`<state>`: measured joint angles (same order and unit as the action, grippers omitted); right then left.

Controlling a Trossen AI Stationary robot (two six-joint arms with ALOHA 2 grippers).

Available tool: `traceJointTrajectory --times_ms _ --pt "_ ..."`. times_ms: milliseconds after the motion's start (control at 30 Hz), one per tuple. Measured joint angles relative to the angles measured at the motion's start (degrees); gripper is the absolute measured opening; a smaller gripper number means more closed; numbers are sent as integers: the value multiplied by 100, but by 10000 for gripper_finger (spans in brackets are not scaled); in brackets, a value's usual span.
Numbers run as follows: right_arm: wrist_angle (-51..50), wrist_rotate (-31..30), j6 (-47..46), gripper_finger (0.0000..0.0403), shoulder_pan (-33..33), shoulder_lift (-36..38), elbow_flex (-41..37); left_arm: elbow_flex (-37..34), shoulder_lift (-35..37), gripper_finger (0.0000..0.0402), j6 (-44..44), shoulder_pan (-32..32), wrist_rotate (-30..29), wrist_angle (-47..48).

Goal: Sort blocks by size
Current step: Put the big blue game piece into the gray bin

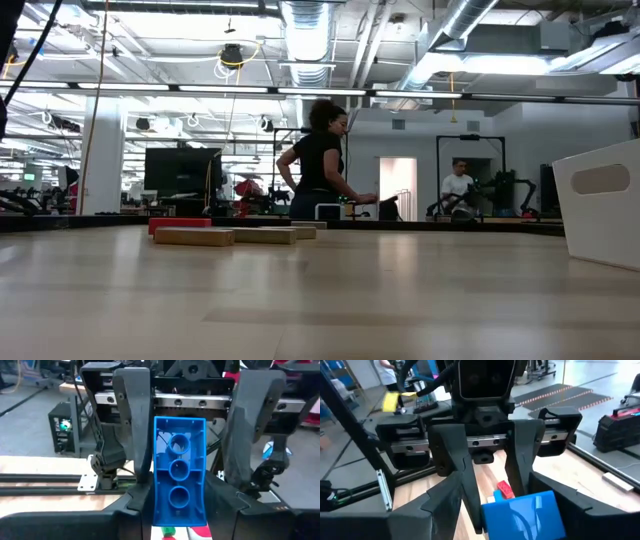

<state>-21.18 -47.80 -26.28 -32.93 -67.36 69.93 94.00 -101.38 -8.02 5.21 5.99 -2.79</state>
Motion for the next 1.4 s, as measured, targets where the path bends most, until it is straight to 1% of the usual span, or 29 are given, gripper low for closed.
traceJointTrajectory --times_ms 100,333,433,600,733,833,867,933,1000,1067,1133,1200,1300,1400 --pt "147 -124 89 261 0 -50 0 -2 40 122 -23 -26 104 -43" --pt "304 -325 272 255 7 -93 4 -4 44 122 -111 -76 133 -128" --pt "339 -316 364 232 5 -91 4 -4 44 122 -138 -74 161 -136" --pt "300 -300 411 158 4 -83 7 -4 44 122 -102 -65 242 -187" --pt "156 -290 402 158 37 -74 9 -7 44 122 -119 -71 215 -175" --pt "34 -195 341 158 112 -34 7 -3 49 126 -296 -83 -93 63" --pt "-6 -144 354 158 142 -20 7 7 54 144 -366 -104 -191 192" --pt "-138 -137 426 158 247 9 -6 12 61 198 -666 -188 -423 534" --pt "-239 -86 411 158 320 94 -15 9 53 261 -942 -289 -461 776" --pt "-345 -2 191 158 343 226 -7 7 75 312 -1126 -376 -414 1106" --pt "-615 351 -238 158 374 363 2 2 132 349 -1185 -448 -282 1552" --pt "-1082 1023 -973 158 423 477 9 2 231 364 -1183 -486 -240 2135" --pt "-1949 2347 -2369 158 564 455 9 2 359 362 -973 -523 -210 3022" --pt "-2759 3368 -3405 158 402 199 7 2 378 348 -765 -537 -203 3901"
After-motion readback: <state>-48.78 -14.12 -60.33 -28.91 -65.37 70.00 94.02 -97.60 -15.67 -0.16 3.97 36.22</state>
